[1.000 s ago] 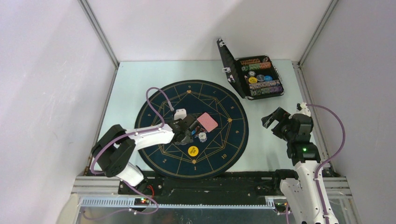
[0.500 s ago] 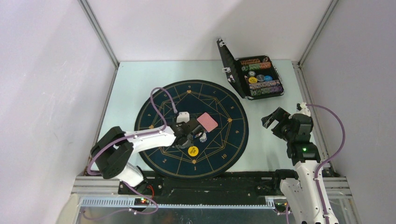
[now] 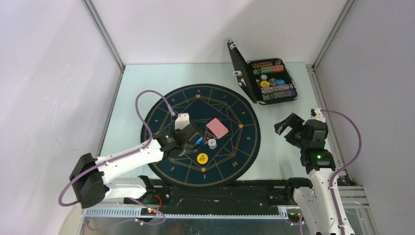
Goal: Distribute texas hold em gaming equipment
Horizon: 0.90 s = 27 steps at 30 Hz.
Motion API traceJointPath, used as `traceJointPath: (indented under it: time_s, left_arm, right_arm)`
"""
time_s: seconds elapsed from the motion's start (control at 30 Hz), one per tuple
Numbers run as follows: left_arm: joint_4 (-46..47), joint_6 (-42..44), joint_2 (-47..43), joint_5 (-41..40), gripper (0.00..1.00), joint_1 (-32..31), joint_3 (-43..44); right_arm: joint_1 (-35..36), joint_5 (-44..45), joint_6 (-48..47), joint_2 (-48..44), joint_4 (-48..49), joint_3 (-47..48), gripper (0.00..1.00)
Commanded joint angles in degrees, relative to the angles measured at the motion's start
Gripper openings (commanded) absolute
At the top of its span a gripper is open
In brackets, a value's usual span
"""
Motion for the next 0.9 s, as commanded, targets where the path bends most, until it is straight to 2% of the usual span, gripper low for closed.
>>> traceJointPath:
  time_s: [0.0, 0.13, 0.33, 0.87]
  left_arm:
    - [-5.56, -2.46, -3.58, -4.25, 0.03, -0.26, -2.39]
    - [-8.02, -5.78, -7.66, -5.79, 0.07, 0.19, -5.55]
    - [-1.94, -7.23, -8.97, -1.32, 0.03, 3.96, -12.53]
    - [3.90, -4.81, -10.58, 2.48, 0.05, 4.98, -15.43]
  right_arm:
    - [-0.20, 1.15, 0.60, -0.63, 1.64, -0.20, 0.97]
    - [-0.20, 1.54, 0.69, -0.57, 1.53, -0.20, 0.97]
    - [-0.20, 1.54, 0.73, -0.30, 1.50, -0.20, 0.97]
    - [-0.20, 0.49, 0.39, 1.59, 2.22, -0.20, 0.98]
